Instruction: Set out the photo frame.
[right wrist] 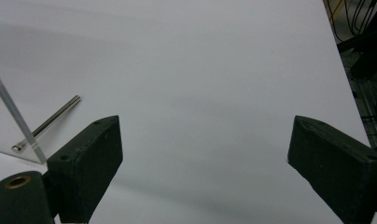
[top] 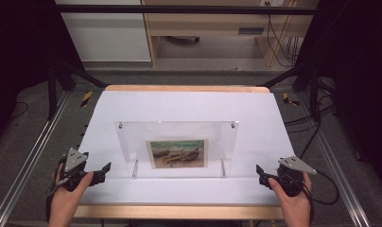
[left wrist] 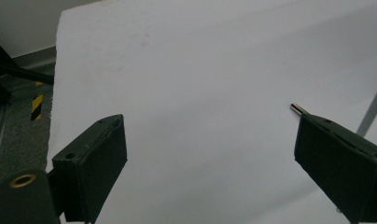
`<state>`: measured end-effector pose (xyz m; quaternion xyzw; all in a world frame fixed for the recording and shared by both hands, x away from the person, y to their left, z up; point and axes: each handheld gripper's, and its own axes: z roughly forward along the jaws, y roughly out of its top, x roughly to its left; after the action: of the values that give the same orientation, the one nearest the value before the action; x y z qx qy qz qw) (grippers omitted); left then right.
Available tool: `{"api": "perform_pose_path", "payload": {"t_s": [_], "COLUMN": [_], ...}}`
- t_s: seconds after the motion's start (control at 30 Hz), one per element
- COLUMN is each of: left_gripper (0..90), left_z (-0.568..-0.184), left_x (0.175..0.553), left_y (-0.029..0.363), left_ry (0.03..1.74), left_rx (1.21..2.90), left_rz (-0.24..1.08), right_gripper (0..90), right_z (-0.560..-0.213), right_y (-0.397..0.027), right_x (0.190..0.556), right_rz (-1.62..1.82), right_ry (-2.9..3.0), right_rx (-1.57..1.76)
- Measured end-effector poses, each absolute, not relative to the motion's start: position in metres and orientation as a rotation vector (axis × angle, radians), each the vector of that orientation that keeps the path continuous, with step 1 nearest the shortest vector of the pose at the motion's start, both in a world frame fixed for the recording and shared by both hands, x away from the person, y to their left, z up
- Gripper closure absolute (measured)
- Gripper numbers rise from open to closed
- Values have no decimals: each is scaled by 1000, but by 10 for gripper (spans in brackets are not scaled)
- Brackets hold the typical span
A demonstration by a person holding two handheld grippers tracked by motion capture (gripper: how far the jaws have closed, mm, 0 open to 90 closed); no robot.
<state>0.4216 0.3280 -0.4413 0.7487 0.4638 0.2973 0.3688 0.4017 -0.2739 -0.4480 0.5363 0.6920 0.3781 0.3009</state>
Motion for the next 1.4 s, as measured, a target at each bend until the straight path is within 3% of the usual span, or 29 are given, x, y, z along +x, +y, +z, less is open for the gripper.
{"api": "perform_pose_path", "payload": {"t_s": [0.93, 1.4], "left_gripper": [91, 92], "left_z": [-457, -463], "left_x": [480, 503], "left_y": [304, 308], "left_ry": [1194, 1267], "left_rx": [2007, 1972], "left_rz": [779, 703], "right_gripper": [105, 106], "right_z": [-466, -469], "right_y": [-273, -274], "right_x": [462, 485], "right_rz": [912, 928], "right_ry": [1867, 1863], "right_rx": [1488, 1564]}}
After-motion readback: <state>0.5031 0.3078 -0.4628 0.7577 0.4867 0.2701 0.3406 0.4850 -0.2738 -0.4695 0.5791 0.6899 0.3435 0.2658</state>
